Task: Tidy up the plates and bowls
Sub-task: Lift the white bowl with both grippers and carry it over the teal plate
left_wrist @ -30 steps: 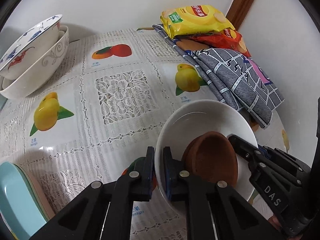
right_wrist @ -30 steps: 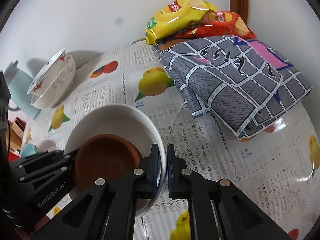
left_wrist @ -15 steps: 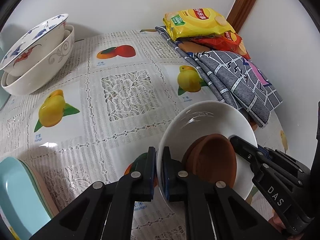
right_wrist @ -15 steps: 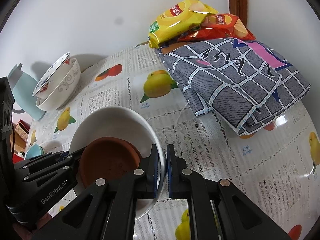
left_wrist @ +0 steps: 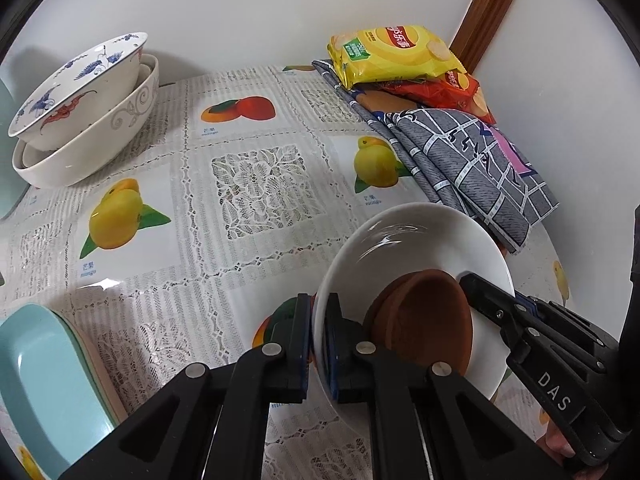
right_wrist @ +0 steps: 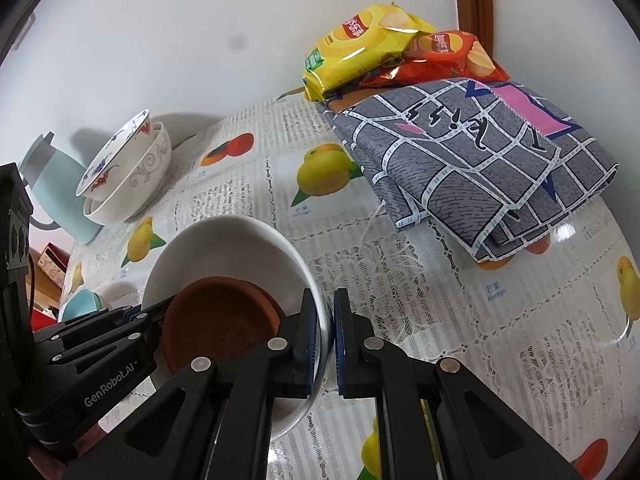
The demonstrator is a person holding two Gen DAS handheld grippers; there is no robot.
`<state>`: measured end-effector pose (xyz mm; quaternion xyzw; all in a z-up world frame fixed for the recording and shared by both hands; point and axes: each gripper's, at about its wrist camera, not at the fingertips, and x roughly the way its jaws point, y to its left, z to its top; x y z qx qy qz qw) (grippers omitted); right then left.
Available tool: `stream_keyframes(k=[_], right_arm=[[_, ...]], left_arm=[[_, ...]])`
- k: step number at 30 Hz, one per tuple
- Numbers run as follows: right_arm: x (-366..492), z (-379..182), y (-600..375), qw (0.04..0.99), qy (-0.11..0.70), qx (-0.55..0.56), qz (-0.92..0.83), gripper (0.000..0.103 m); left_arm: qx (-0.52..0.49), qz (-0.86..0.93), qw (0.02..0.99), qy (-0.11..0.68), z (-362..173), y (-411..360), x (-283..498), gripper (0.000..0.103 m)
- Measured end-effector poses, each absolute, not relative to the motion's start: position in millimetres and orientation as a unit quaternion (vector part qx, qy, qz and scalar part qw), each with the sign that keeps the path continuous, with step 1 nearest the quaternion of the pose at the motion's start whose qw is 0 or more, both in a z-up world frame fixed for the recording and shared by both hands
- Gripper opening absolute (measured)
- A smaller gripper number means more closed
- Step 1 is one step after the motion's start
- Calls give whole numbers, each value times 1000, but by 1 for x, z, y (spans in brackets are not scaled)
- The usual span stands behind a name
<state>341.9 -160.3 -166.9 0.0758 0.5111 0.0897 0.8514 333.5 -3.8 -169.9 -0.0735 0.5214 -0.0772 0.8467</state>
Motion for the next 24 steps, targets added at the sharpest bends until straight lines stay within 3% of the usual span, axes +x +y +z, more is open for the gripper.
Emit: stream_keyframes(k=[24], right_arm=[[316, -126, -151, 866, 487, 67, 94, 8]], left_arm=[[-88, -83, 860, 497, -133, 10, 305, 7]])
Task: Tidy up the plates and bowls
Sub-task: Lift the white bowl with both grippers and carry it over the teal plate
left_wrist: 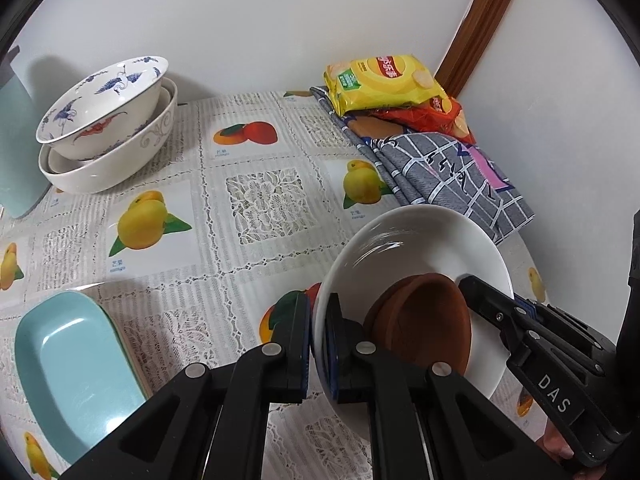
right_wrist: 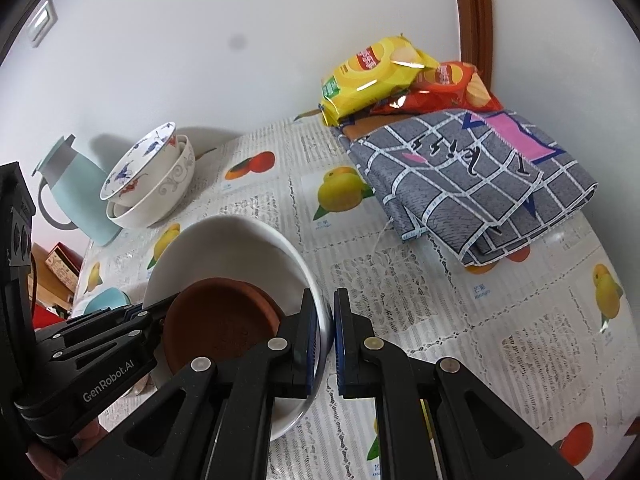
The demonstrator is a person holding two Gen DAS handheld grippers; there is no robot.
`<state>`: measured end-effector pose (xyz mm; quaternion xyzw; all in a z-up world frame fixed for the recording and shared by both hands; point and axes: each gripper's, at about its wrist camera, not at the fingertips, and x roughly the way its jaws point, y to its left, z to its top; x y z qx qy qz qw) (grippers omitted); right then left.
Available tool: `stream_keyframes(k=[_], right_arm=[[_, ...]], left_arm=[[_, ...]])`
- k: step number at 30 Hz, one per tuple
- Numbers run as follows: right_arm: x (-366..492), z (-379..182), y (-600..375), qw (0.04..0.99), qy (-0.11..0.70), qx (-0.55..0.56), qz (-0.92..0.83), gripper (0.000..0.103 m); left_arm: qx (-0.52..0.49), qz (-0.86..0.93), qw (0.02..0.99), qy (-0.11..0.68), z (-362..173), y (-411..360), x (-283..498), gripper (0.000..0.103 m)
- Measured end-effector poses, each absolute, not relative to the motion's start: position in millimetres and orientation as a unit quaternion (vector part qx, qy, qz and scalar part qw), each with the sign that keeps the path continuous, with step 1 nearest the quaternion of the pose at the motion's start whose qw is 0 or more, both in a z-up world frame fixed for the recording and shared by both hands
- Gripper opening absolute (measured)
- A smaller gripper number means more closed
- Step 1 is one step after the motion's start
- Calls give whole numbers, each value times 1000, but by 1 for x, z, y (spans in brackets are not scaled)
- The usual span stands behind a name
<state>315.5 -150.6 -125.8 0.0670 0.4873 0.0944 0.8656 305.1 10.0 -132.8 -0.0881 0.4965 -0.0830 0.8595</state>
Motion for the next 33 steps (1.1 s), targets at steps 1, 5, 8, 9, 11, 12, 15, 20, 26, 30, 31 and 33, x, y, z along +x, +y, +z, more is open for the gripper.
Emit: stream_keyframes(k=[1, 5, 8, 9, 11, 12, 15, 20, 26, 30, 31, 33], right_arm=[[315, -124, -150, 866, 486, 66, 94, 8], [308, -117, -144, 869, 480, 64, 97, 8], [304, -112, -140, 870, 478, 63, 99, 8], [303, -110, -137, 871, 477, 60, 100, 8], [301, -107, -133, 872, 475, 59, 102, 8], [299, -105, -131, 872, 474, 58, 103, 8], [295, -99, -125, 874, 470, 57, 106, 8], [288, -92, -116, 876, 466, 56, 112, 8], [283, -88, -101, 876, 464, 49, 120, 8], [280, -86, -92, 876, 463, 47, 125, 8], [279, -86, -89, 876, 463, 47, 127, 8], [278, -85, -85, 876, 462, 46, 130, 8]], left_arm=[[-89, -83, 860, 495, -131, 10, 303, 7], [-89, -81, 863, 490, -124, 16, 296, 7], [-89, -77, 865, 488, -120, 20, 291, 7], [-89, -76, 865, 487, -119, 22, 289, 7], [-91, -74, 867, 485, -116, 26, 285, 7], [-92, -74, 868, 483, -114, 29, 284, 7], [-93, -71, 870, 479, -109, 34, 279, 7], [-97, -67, 873, 474, -102, 45, 271, 7], [-108, -60, 874, 470, -101, 59, 262, 7], [-110, -55, 876, 467, -99, 70, 256, 7], [-111, -54, 876, 467, -98, 73, 254, 7], [-113, -50, 877, 465, -97, 79, 252, 7]])
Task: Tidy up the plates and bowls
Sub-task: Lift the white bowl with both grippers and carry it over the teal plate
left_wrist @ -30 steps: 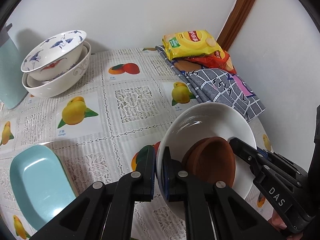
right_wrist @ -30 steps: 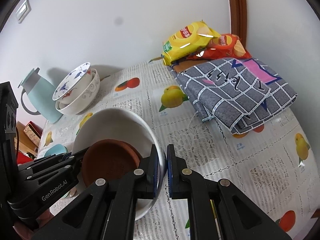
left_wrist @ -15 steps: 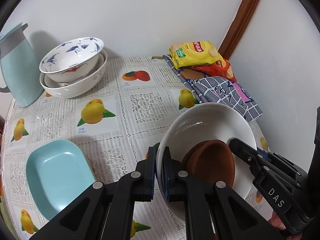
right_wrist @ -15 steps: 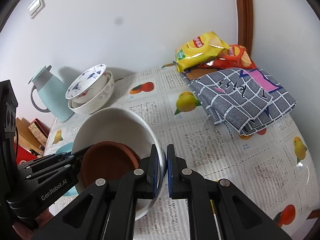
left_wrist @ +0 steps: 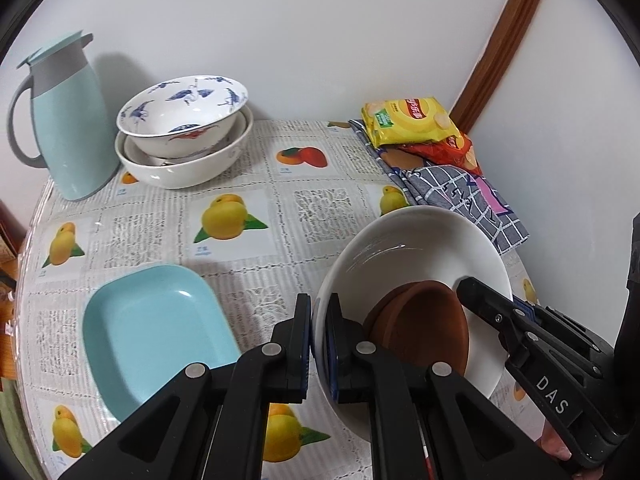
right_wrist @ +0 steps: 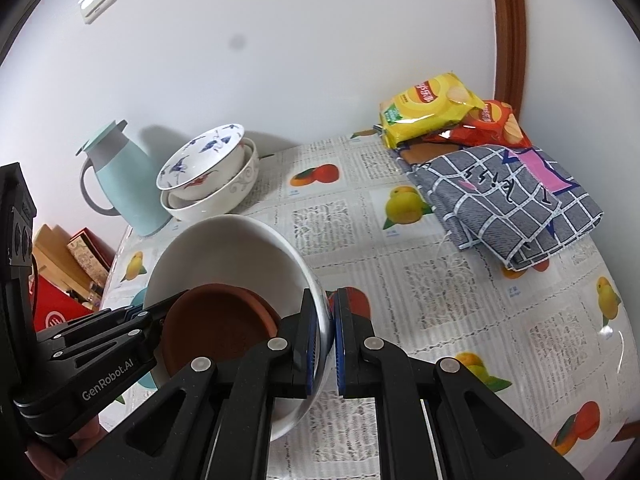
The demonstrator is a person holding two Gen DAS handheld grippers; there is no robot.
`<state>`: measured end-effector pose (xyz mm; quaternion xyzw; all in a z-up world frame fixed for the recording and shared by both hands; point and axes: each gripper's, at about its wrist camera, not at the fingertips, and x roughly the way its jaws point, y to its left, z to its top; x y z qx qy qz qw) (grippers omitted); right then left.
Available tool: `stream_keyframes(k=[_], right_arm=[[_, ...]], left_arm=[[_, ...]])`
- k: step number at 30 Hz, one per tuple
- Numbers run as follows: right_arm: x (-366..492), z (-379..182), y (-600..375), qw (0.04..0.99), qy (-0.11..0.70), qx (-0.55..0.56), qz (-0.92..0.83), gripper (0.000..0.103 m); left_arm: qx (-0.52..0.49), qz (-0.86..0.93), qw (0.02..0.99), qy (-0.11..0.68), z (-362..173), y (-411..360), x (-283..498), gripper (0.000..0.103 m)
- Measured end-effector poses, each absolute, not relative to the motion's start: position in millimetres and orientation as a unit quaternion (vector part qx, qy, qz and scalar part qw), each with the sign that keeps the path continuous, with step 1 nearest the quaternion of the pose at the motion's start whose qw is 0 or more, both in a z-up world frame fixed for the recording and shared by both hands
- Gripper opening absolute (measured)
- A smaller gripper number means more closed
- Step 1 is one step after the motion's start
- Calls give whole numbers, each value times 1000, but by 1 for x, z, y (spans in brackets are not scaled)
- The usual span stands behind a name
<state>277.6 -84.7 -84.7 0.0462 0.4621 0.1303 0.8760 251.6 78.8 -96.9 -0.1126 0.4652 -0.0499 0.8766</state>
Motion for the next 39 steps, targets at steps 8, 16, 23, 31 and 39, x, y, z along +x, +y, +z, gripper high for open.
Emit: stream_keyframes(k=[8, 16, 23, 31, 39], right_arm=[[273, -81, -60, 875, 459, 39, 149, 8], [268, -80, -35, 873, 458, 33, 165, 8], [266, -81, -14, 870, 460, 25, 178, 8], [263, -83, 9, 866, 460, 17, 194, 8], [261, -87, 22, 864, 461, 21, 203, 8]], left_arm=[[-122, -31, 879, 460, -91, 104, 242, 7], [-129, -16, 880, 457, -90, 126, 234, 7], [-137, -3, 880, 456, -92, 147, 226, 7], [-143, 13, 880, 454, -94, 169, 220, 7], [-142, 23, 880, 454, -95, 183, 214, 7]])
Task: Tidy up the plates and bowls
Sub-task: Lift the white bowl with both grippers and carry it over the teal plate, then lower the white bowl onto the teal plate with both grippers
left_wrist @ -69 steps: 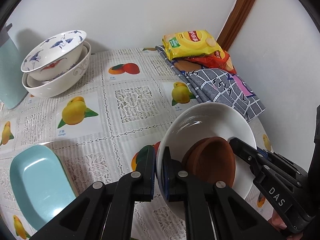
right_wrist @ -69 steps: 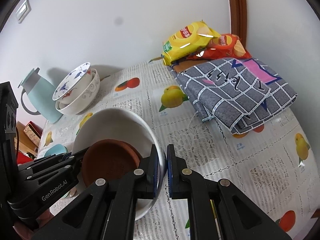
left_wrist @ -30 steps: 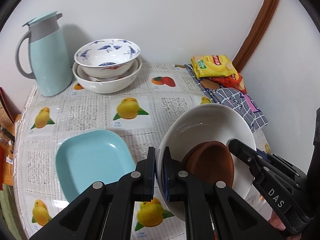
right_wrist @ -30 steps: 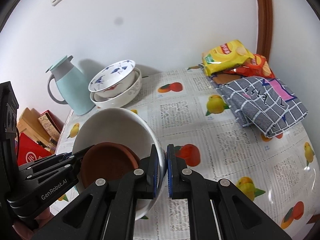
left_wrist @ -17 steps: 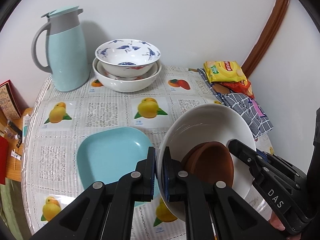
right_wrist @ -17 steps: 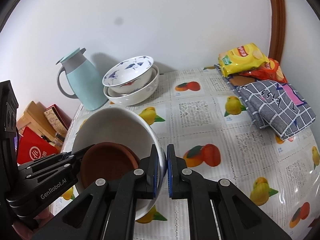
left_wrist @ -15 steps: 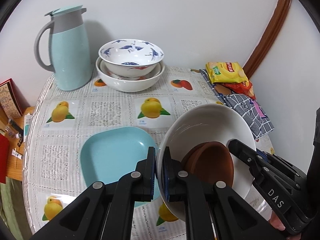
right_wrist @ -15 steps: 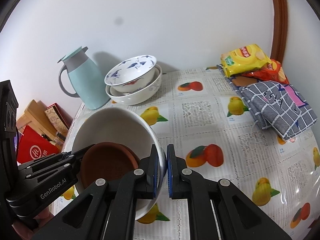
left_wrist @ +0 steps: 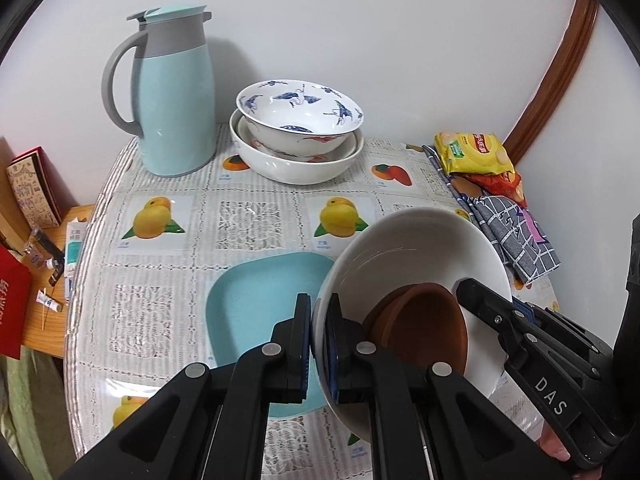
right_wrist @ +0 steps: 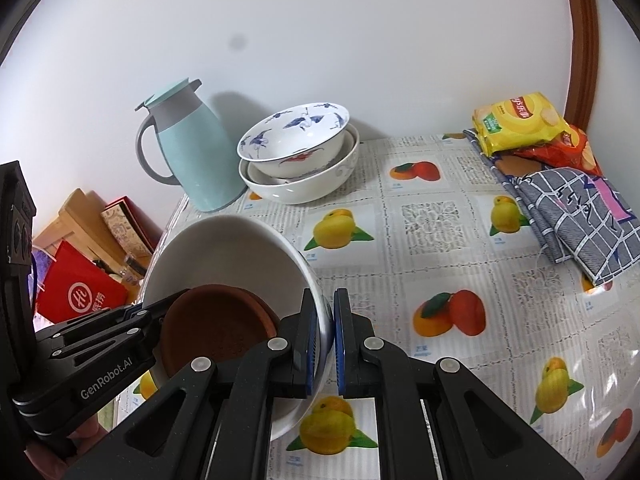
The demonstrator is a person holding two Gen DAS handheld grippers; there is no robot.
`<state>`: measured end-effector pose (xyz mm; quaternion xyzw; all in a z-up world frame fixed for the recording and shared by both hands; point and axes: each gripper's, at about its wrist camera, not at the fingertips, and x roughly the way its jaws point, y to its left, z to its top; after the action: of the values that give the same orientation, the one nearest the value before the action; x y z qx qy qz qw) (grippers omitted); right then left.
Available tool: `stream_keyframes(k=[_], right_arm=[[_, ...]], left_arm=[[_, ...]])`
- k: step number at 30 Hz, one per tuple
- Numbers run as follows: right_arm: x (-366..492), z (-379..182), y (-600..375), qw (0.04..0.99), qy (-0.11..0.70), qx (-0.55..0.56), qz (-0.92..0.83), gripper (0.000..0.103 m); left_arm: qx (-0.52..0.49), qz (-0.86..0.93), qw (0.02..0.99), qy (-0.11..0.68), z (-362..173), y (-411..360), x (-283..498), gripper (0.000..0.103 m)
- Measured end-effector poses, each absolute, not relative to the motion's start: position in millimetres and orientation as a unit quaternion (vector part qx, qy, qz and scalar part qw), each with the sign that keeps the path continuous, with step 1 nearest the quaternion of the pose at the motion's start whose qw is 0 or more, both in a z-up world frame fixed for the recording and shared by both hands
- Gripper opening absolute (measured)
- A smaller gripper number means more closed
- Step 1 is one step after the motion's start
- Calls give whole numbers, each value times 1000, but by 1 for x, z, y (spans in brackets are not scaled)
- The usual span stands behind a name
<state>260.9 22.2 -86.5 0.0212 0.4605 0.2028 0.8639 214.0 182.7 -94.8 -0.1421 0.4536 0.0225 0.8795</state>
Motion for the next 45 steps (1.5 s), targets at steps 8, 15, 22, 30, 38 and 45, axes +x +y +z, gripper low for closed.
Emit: stream_keyframes(k=[8, 15, 22, 30, 38, 45], right_arm=[[259, -90, 38, 861, 461, 20, 215, 8], [258, -96, 53, 857, 466, 12, 221, 8], [257, -102, 65, 853, 470, 7, 227, 8], [257, -115, 76, 845, 485, -2, 228, 8], [261, -133, 81, 838, 499, -12, 219, 8], [271, -153, 84, 828, 519, -16, 213, 8]], left_arm=[[-147, 33, 878, 454, -97, 198, 208, 7], [-154, 42, 875, 457, -103, 210, 205, 7], [-160, 48, 872, 459, -108, 221, 203, 7], [-175, 51, 864, 470, -126, 234, 203, 7], [-183, 44, 856, 481, -144, 237, 211, 7], [-184, 45, 850, 491, -159, 240, 222, 8]])
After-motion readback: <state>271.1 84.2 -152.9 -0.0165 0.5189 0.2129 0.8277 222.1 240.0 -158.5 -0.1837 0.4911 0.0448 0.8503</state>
